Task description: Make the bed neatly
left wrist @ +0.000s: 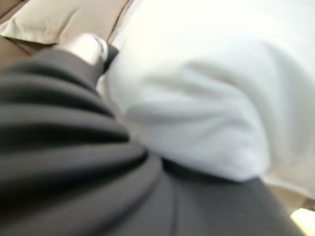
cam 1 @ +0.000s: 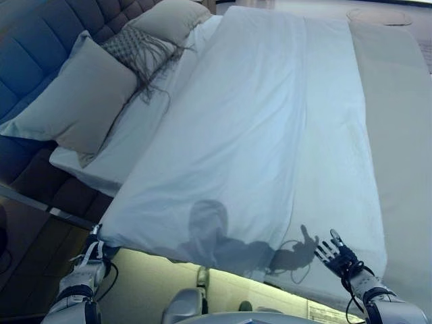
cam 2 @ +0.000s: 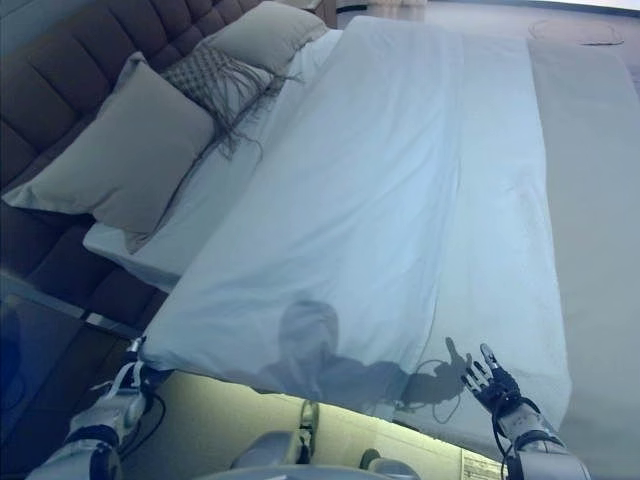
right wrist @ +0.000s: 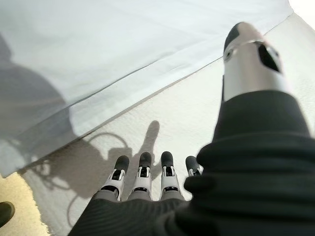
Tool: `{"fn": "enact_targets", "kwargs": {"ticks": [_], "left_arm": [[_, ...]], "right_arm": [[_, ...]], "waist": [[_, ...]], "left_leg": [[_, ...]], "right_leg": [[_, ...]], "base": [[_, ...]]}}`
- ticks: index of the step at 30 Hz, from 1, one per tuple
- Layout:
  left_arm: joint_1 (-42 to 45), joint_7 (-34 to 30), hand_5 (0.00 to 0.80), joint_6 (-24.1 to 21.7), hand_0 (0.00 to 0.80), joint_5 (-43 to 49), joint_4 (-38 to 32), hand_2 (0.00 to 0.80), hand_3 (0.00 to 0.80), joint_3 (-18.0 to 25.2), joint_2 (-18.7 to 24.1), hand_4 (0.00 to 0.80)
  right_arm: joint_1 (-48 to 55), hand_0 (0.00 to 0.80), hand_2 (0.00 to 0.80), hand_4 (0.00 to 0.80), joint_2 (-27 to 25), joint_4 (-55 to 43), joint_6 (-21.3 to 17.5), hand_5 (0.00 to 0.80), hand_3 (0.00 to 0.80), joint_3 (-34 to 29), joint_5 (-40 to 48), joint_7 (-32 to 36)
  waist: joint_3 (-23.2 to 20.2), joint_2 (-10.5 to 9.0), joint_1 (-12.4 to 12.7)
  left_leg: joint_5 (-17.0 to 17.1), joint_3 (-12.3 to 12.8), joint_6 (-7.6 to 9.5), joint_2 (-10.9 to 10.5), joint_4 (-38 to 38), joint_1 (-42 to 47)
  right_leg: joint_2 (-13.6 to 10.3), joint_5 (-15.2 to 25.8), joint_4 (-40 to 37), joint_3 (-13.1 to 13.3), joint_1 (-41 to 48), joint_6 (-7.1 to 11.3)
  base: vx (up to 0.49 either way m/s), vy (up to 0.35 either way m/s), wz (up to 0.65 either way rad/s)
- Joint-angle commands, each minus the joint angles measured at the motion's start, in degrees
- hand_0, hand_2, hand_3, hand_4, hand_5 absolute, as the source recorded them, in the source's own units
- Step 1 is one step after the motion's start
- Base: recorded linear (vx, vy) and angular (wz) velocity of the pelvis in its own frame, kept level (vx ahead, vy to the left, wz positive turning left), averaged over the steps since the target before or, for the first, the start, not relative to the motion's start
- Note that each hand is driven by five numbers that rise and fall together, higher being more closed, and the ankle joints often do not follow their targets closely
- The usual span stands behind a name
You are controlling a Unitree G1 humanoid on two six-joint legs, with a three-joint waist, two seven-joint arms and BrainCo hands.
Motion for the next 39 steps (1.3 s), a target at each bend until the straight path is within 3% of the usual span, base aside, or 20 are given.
{"fn": "enact_targets", "kwargs": {"ticks": [1, 3, 9, 13, 17, 26, 27, 28, 35, 39], "left_arm": [[6.8, 1.7, 0.8, -6.8, 0.8, 0.5, -0.2, 0.8, 0.8, 2.7, 5.7, 0.8], [6.4, 2.9, 0.8, -7.2, 0.8, 1.3, 0.0, 0.8, 0.8, 2.3, 6.2, 0.8], [8.5, 1.6, 0.8, -5.2, 0.8, 0.5, 3.8, 0.8, 0.8, 3.2, 8.5, 0.8], [10.6, 1.6, 0.8, -3.5, 0.8, 1.0, 7.4, 0.8, 0.8, 5.8, 10.8, 0.8], [13.9, 1.6, 0.8, -1.7, 0.8, 0.6, 8.4, 0.8, 0.8, 8.5, 11.3, 0.8], [12.5, 1.2, 0.8, -1.2, 0.8, 1.0, 4.0, 0.8, 0.8, 4.2, 8.1, 0.8], [12.1, 2.1, 0.474, -1.1, 0.474, 1.9, 3.5, 0.474, 0.474, 3.4, 7.7, 0.474], [12.1, 1.8, 0.0, -0.2, 0.0, 2.6, 3.6, 0.0, 0.0, 2.7, 7.3, 0.0], [12.8, 0.7, 0.0, 1.0, 0.0, 9.7, 6.0, 0.0, 0.0, -1.2, 3.3, 0.0], [14.7, -2.8, 0.0, 3.5, 0.0, 16.9, 11.3, 0.0, 0.0, -2.2, 1.8, 0.0]], "right_arm": [[3.3, 0.0, 0.0, 0.0, -3.9, 2.2, 0.3, 0.0, 0.0, -3.4, 1.9, -0.2], [3.0, 0.0, 0.0, 0.0, -5.1, 2.2, 1.0, 0.0, 0.0, -4.1, 2.0, -0.4], [3.7, 0.0, 0.0, 0.0, -6.9, 2.4, 1.9, 0.0, 0.0, -5.3, 2.4, 1.1], [4.2, 0.0, 0.0, 0.0, -5.7, 2.7, 1.4, 0.0, 0.0, -5.3, 3.4, 3.4], [4.8, 0.0, 0.0, 0.0, -5.1, 2.3, 1.0, 0.0, 0.0, -5.2, 4.0, 2.5], [4.9, 0.0, 0.0, 0.0, -3.7, 0.8, -0.7, 0.0, 0.0, -4.4, 4.9, 1.0], [5.0, 0.0, 0.0, 0.0, -3.6, 0.7, -0.9, 0.0, 0.0, -4.4, 5.0, 1.0], [4.9, 0.0, 0.0, 0.0, -3.6, 0.6, -0.9, 0.0, 0.0, -4.4, 5.3, 0.7], [6.0, 0.0, 0.0, 0.0, -1.8, 0.7, -0.2, 0.0, 0.0, -5.2, 5.9, 0.9], [7.0, 0.0, 0.0, 0.0, -0.6, 2.1, -0.4, 0.0, 0.0, -5.9, 6.3, 0.9]], "waist": [[-3.5, 3.56, 0.2], [-3.6, 4.48, -0.5], [-3.8, 6.82, -0.9], [-4.6, 6.12, -0.3], [-5.0, 5.41, 0.5], [-4.6, 4.1, 1.6], [-4.5, 3.96, 1.5], [-4.4, 3.94, 1.6], [-4.6, 3.46, 1.0], [-5.2, 3.31, 1.0]], "left_leg": [[3.1, -0.2, -1.37, 9.4, -4.1, 4.3], [2.2, 0.3, -1.77, 9.2, -5.6, 5.9], [-2.9, 0.1, -1.03, 4.2, -7.9, 9.1], [-5.2, 0.2, -0.05, 2.1, -10.2, 10.8], [-6.3, 0.5, 0.67, 1.2, -10.9, 11.4], [-8.1, -0.3, 1.92, 0.2, -8.8, 10.6], [-8.2, -0.2, 1.94, 0.3, -8.5, 10.5], [-8.3, -0.2, 1.92, 0.4, -8.3, 10.3], [-7.4, 0.9, 1.75, 1.2, -10.2, 10.7], [-6.5, 1.1, 1.82, 1.2, -12.7, 11.7]], "right_leg": [[-4.5, -5.3, 16.1, -0.8, -8.2, 4.98], [-5.9, -5.6, 17.8, -1.3, -9.5, 5.57], [-9.6, -1.8, 15.0, -0.8, -8.2, 8.7], [-10.5, 0.7, 11.2, -0.6, -7.1, 10.4], [-10.4, 2.2, 8.2, -0.9, -6.4, 10.99], [-10.0, 3.0, 7.0, -0.5, -5.8, 11.41], [-9.9, 2.9, 7.0, -0.4, -5.8, 11.4], [-9.8, 3.0, 6.9, -0.3, -5.8, 11.39], [-9.3, 4.1, 4.7, -0.1, -5.6, 11.69], [-9.1, 5.3, 2.6, 0.1, -5.0, 12.12]], "base": [[-0.148, 0.347, 0.12], [-0.12, 0.339, 0.29], [-0.073, 0.33, 0.46], [-0.053, 0.136, 0.42], [-0.072, 0.066, -0.09], [-0.043, -0.006, -0.02], [-0.005, -0.033, 0.03], [-0.001, -0.033, 0.05], [0.014, -0.017, 0.09], [0.047, -0.008, 0.02]]}}
